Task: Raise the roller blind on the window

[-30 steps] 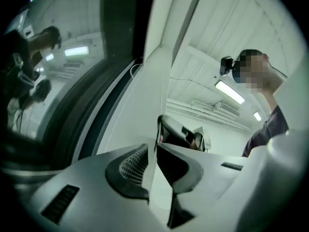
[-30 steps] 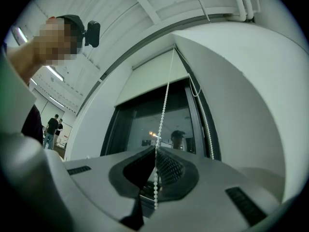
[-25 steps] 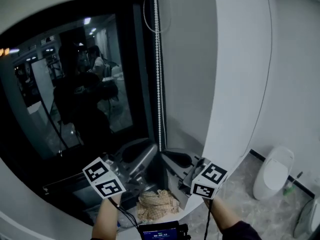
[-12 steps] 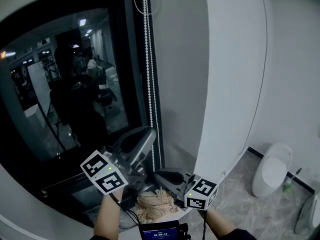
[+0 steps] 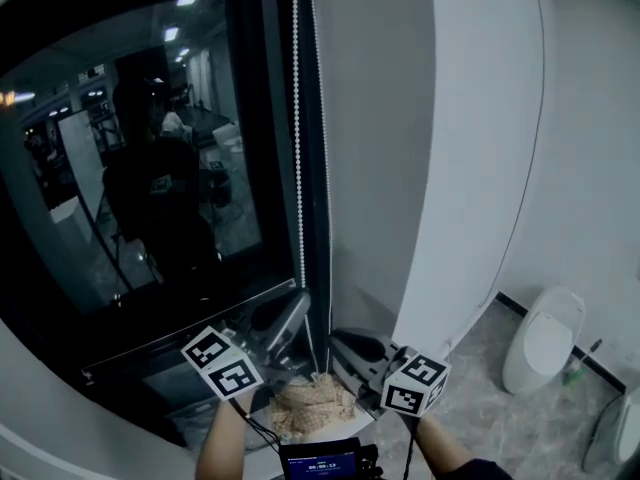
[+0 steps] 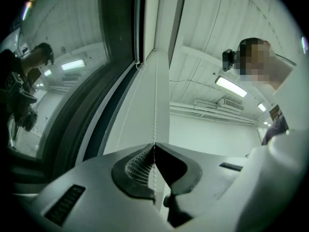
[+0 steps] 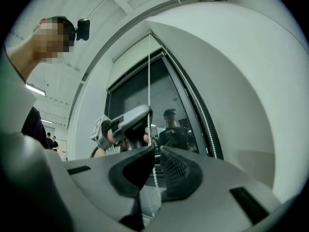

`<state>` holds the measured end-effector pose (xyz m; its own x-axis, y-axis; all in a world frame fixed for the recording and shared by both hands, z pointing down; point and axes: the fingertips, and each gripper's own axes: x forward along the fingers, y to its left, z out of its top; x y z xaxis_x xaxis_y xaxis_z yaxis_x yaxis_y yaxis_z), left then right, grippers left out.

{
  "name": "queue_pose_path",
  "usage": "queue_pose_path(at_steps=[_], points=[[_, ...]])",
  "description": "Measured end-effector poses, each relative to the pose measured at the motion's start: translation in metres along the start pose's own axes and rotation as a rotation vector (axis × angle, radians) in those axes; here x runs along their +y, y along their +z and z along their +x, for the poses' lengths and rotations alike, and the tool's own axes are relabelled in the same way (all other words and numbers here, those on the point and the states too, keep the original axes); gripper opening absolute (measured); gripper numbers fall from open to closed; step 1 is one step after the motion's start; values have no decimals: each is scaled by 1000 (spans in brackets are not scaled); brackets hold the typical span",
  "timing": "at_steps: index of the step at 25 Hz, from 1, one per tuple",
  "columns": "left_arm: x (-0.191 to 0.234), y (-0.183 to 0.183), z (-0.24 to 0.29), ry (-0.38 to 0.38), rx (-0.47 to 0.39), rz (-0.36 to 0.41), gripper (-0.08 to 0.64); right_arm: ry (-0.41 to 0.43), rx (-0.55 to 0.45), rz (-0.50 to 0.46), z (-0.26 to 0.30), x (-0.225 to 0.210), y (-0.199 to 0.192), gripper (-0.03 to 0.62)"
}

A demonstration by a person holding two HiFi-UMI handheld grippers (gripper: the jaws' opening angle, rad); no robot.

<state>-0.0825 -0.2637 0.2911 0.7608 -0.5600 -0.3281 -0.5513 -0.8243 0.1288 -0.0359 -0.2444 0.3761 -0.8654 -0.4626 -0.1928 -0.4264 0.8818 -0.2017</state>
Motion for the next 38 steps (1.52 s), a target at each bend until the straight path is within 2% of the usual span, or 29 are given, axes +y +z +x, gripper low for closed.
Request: queue_pose_path(at_steps=[4,9,12,17,21,24,28,32,38], points=[[7,-27,-9,28,25,-55,17,-9,-32,-26,-4,1,17,20],[2,-56,-9,35,72,-65,17,1,-86,-31,-5,8,34,20],[6,-90,-16,47,116,-99,17,4,-105,-27,-6,10,40,20],[19,-160,-39,109,220,-179,17,-4,-113,-22,-11,7,43,19],[29,-182,-49,153,244,-214,17,-3,-120,-13,-12,5,45,20],[31,-163,-51,192,201,-187,18,2,-143,-2,-13,7,50,20],[25,-102,-55,196,23,-204,18,10,-175,2,-10,6,61,20],[5,-35,-47,113,-127,-209,18,35,-269,28,-11,7,89,20],[-25,20,-23,6,-187,-157,17,88,-343,-18,-1,29,129,18]])
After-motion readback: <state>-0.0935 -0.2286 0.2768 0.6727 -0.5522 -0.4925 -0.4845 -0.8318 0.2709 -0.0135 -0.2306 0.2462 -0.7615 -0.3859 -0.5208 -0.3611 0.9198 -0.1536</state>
